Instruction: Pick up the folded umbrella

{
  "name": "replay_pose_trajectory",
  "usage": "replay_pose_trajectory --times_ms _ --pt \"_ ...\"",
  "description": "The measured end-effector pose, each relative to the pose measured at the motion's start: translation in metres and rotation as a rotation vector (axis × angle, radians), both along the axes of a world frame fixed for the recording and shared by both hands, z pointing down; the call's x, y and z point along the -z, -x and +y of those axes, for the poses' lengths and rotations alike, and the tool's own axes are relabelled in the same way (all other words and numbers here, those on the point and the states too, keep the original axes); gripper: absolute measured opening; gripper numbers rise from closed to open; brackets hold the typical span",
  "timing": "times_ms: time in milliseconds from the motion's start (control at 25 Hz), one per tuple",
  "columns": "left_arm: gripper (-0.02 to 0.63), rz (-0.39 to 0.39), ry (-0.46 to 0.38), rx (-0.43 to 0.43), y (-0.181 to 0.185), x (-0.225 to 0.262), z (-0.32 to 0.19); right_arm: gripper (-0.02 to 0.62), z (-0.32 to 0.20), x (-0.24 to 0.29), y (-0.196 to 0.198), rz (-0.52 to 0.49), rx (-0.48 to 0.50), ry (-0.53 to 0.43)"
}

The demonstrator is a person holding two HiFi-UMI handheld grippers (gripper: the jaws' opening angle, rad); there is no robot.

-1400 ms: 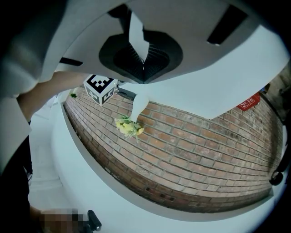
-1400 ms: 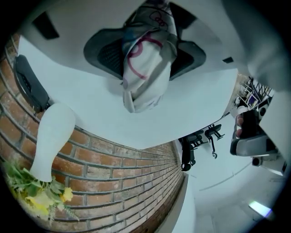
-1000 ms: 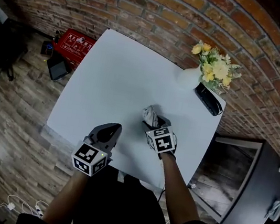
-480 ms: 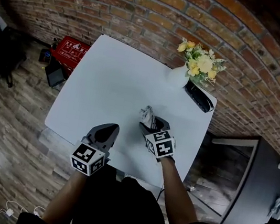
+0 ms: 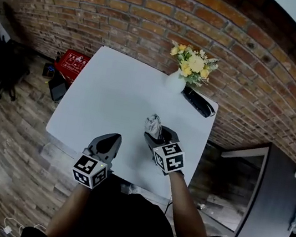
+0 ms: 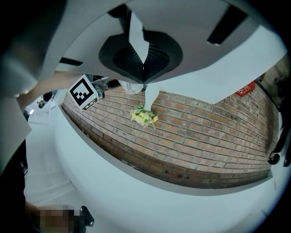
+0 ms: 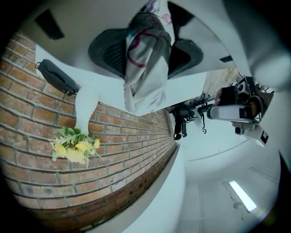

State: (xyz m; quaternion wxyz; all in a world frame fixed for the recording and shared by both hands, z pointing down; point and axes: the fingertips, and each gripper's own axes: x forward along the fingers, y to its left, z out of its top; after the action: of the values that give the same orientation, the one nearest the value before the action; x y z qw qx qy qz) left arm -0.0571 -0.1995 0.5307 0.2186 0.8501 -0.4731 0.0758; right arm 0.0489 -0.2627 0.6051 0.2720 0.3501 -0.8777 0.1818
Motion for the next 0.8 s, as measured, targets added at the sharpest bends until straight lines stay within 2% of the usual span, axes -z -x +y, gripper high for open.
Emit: replay_pose_trajectory --times_ms 560,800 --pt "0.014 -0.037 -0.088 0.100 -0.029 0.041 0.046 0.247 0.034 0.067 -0.036 -0.182 0.015 -0.098" --pt "0.014 -0.036 -0.112 0.133 -0.026 0.052 0.061 0.247 0.045 0.099 -0.047 -0.277 -0.006 -0.129"
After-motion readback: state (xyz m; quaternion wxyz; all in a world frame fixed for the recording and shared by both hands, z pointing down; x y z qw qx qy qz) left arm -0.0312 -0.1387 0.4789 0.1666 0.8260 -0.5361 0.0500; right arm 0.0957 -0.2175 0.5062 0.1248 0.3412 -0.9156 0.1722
